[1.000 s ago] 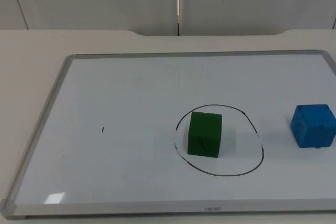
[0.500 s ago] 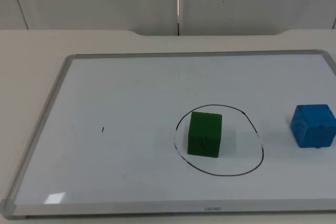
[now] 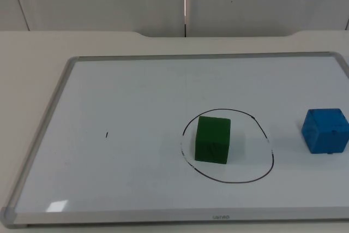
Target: Push the two cubes into the marked area.
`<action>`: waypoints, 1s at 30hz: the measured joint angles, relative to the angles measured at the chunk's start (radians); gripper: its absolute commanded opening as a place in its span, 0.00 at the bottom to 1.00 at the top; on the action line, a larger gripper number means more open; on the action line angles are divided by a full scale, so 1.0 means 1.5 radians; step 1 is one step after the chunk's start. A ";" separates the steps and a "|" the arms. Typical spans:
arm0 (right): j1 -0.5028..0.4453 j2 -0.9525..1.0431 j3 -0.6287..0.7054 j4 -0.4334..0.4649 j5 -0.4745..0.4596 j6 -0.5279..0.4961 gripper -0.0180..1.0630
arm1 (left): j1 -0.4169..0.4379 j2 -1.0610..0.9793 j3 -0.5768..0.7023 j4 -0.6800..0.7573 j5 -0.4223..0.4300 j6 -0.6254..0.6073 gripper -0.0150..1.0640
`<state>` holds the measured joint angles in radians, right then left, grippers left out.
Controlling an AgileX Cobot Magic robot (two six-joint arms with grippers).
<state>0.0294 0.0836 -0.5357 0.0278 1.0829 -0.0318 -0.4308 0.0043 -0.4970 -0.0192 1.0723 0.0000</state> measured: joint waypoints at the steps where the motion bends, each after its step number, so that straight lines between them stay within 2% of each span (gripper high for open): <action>1: 0.000 0.025 -0.007 0.000 -0.002 0.000 0.93 | 0.000 0.000 0.000 0.000 0.000 0.000 0.01; 12: 0.000 0.241 -0.087 0.001 -0.019 0.000 0.93 | 0.000 0.000 0.000 0.000 0.000 0.000 0.01; 21: 0.000 0.372 -0.103 0.001 -0.033 0.000 0.93 | 0.000 0.000 0.000 0.000 0.000 0.000 0.01; 30: 0.000 0.552 -0.149 0.001 -0.082 0.000 0.81 | 0.000 0.000 0.000 0.000 0.000 0.000 0.01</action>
<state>0.0294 0.9112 -0.7596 0.0297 0.9598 -0.0318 -0.4308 0.0043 -0.4970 -0.0192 1.0723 0.0000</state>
